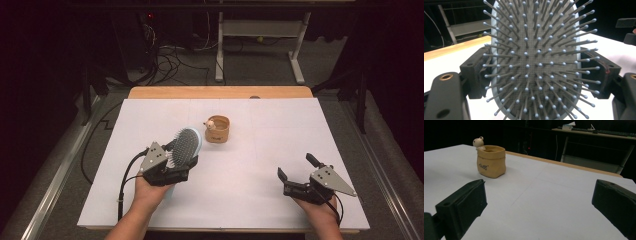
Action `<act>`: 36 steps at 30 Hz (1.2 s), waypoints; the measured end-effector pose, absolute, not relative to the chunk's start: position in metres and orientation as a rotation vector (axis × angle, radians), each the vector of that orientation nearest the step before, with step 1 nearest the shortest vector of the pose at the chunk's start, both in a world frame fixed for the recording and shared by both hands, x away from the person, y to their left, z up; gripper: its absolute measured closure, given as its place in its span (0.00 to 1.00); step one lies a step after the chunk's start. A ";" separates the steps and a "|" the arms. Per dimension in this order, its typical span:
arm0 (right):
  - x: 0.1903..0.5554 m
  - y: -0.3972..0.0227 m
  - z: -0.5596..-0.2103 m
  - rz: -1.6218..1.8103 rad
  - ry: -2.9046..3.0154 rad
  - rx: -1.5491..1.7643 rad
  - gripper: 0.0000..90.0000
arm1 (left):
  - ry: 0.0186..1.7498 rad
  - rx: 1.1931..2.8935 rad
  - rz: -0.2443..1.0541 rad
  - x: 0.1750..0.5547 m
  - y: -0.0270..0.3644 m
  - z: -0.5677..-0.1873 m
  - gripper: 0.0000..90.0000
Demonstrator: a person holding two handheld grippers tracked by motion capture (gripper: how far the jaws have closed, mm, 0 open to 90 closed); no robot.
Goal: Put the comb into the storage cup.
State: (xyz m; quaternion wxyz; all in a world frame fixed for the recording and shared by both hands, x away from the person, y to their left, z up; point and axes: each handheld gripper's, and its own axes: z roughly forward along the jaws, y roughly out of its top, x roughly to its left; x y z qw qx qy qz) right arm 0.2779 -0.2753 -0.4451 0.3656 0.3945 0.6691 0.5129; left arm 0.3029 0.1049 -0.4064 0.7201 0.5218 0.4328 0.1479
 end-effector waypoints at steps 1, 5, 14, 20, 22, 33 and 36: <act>0.278 -0.275 -0.445 1.320 1.720 1.015 0.00 | 0.952 1.157 0.325 0.303 0.103 -0.406 0.23; 0.278 -0.274 -0.445 1.318 1.721 1.012 0.00 | 0.939 1.161 0.314 0.303 0.097 -0.405 0.23; 0.278 -0.272 -0.445 1.316 1.725 1.009 0.00 | 0.904 1.162 0.294 0.302 0.082 -0.401 0.23; 0.278 -0.271 -0.445 1.322 1.727 1.007 0.00 | 0.889 1.160 0.278 0.301 0.073 -0.401 0.23; 0.278 -0.269 -0.445 1.323 1.731 1.002 0.00 | 0.885 1.158 0.275 0.300 0.070 -0.400 0.23; 0.279 -0.263 -0.446 1.322 1.754 0.986 0.00 | 0.850 1.147 0.244 0.296 0.054 -0.399 0.23; 0.279 -0.262 -0.446 1.323 1.759 0.982 0.00 | 0.841 1.146 0.239 0.295 0.049 -0.399 0.23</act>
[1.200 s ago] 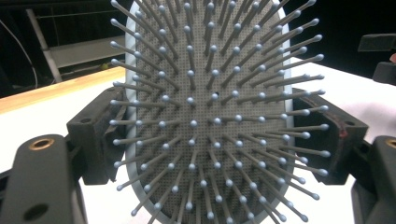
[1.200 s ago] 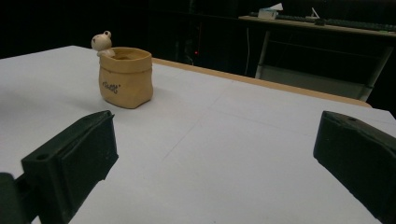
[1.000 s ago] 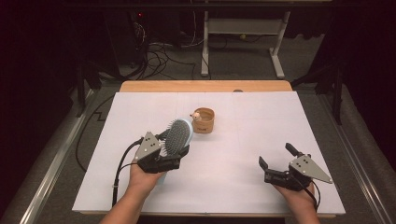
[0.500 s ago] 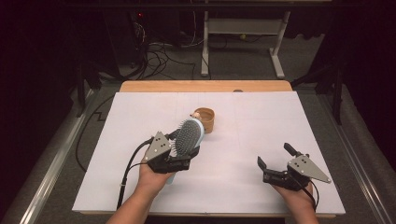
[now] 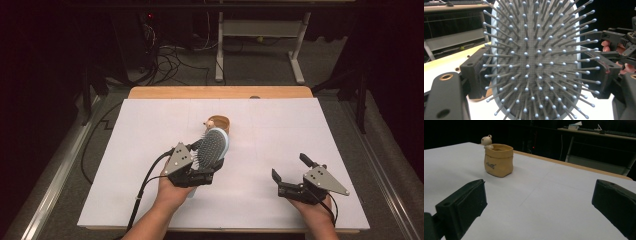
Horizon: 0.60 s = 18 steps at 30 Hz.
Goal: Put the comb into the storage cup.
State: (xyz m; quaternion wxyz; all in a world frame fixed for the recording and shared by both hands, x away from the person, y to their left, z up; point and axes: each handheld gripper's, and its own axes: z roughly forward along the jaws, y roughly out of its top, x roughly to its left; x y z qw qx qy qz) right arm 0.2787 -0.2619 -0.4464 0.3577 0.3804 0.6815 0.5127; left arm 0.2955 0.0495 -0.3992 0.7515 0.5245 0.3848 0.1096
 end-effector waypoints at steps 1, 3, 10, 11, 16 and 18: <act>0.279 -0.262 -0.447 1.325 1.761 0.982 0.00 | 0.837 1.151 0.241 0.295 0.049 -0.400 0.23; 0.279 -0.261 -0.447 1.329 1.768 0.980 0.00 | 0.832 1.153 0.242 0.295 0.048 -0.401 0.23; 0.282 -0.254 -0.448 1.343 1.803 0.992 0.00 | 0.829 1.153 0.255 0.297 0.049 -0.406 0.23; 0.283 -0.253 -0.448 1.350 1.809 0.995 0.00 | 0.829 1.157 0.258 0.298 0.049 -0.407 0.23; 0.287 -0.246 -0.444 1.386 1.831 1.007 0.00 | 0.836 1.147 0.251 0.298 0.051 -0.410 0.23; 0.290 -0.242 -0.443 1.393 1.835 1.011 0.00 | 0.829 1.150 0.258 0.298 0.050 -0.411 0.23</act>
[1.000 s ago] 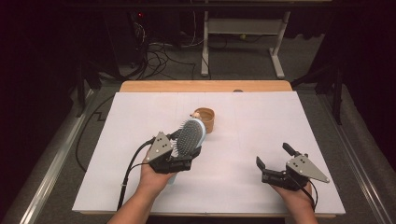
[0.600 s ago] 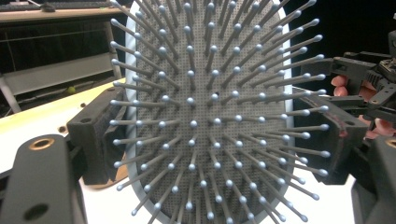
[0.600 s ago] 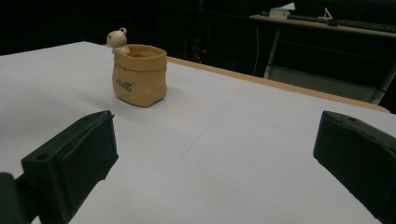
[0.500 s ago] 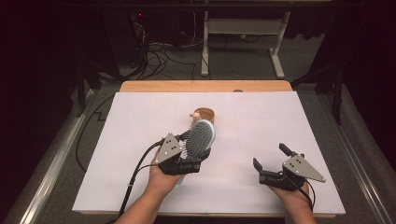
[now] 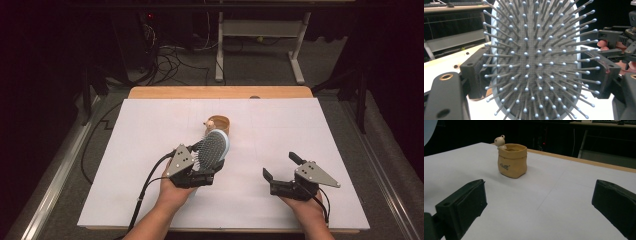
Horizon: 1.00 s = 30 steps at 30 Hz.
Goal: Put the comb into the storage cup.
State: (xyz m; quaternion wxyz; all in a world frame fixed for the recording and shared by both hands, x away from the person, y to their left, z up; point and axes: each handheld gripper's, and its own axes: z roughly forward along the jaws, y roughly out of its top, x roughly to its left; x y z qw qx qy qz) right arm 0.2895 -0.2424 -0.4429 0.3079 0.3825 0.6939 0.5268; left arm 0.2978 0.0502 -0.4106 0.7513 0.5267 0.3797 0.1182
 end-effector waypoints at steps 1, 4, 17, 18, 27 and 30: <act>0.291 -0.240 -0.442 1.396 1.841 1.013 0.00 | 0.827 1.152 0.261 0.298 0.050 -0.411 0.23; 0.294 -0.234 -0.439 1.404 1.851 1.005 0.00 | 0.824 1.152 0.268 0.298 0.050 -0.411 0.23; 0.302 -0.213 -0.422 1.465 1.883 0.949 0.00 | 0.823 1.137 0.270 0.298 0.054 -0.412 0.23; 0.302 -0.212 -0.421 1.472 1.882 0.949 0.00 | 0.823 1.136 0.271 0.298 0.054 -0.412 0.23; 0.301 -0.201 -0.411 1.526 1.885 0.939 0.00 | 0.820 1.144 0.273 0.297 0.052 -0.414 0.23; 0.300 -0.197 -0.408 1.548 1.888 0.937 0.00 | 0.816 1.146 0.273 0.296 0.051 -0.414 0.23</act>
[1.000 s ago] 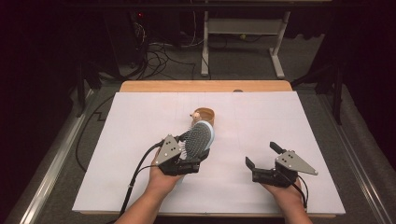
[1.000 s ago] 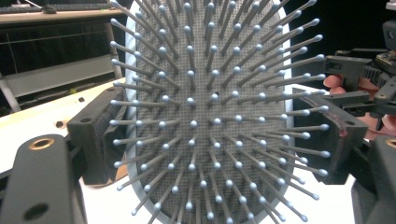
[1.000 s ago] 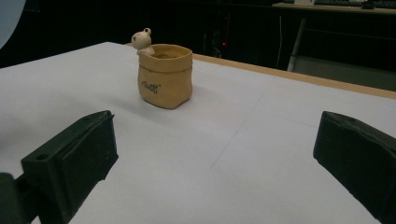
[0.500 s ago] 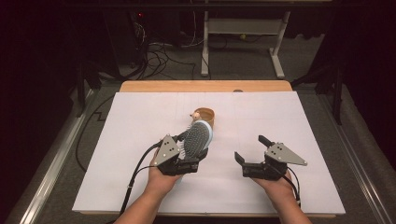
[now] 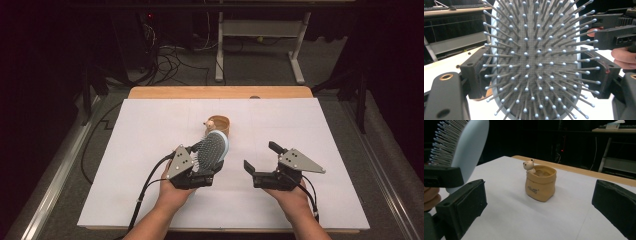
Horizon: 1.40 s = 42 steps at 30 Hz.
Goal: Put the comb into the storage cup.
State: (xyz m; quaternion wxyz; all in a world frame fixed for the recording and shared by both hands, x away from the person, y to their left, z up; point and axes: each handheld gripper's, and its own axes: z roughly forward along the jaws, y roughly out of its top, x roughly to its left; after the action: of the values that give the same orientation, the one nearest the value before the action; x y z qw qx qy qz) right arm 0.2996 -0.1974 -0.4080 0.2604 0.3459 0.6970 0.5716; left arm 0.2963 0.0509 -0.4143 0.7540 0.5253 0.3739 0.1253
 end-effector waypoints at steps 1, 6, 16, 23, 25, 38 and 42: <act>0.299 -0.196 -0.407 1.553 1.889 0.933 0.00 | 0.816 1.147 0.273 0.296 0.051 -0.414 0.23; 0.296 -0.191 -0.402 1.582 1.891 0.921 0.00 | 0.811 1.146 0.274 0.295 0.049 -0.415 0.23; 0.293 -0.179 -0.391 1.613 1.909 0.889 0.00 | 0.803 1.150 0.283 0.294 0.048 -0.415 0.23; 0.292 -0.172 -0.383 1.636 1.919 0.871 0.00 | 0.800 1.146 0.280 0.293 0.047 -0.414 0.23; 0.292 -0.169 -0.381 1.641 1.921 0.871 0.00 | 0.797 1.150 0.281 0.293 0.046 -0.414 0.23; 0.294 -0.154 -0.371 1.682 1.943 0.850 0.00 | 0.787 1.156 0.299 0.292 0.043 -0.410 0.23; 0.295 -0.148 -0.369 1.699 1.944 0.838 0.00 | 0.779 1.159 0.299 0.291 0.040 -0.409 0.23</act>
State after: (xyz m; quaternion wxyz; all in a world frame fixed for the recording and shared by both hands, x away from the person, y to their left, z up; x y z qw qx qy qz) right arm 0.2953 -0.1481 -0.3691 0.2121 0.3016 0.6998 0.6118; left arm 0.2909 0.0397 -0.4089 0.7557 0.5315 0.3572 0.1373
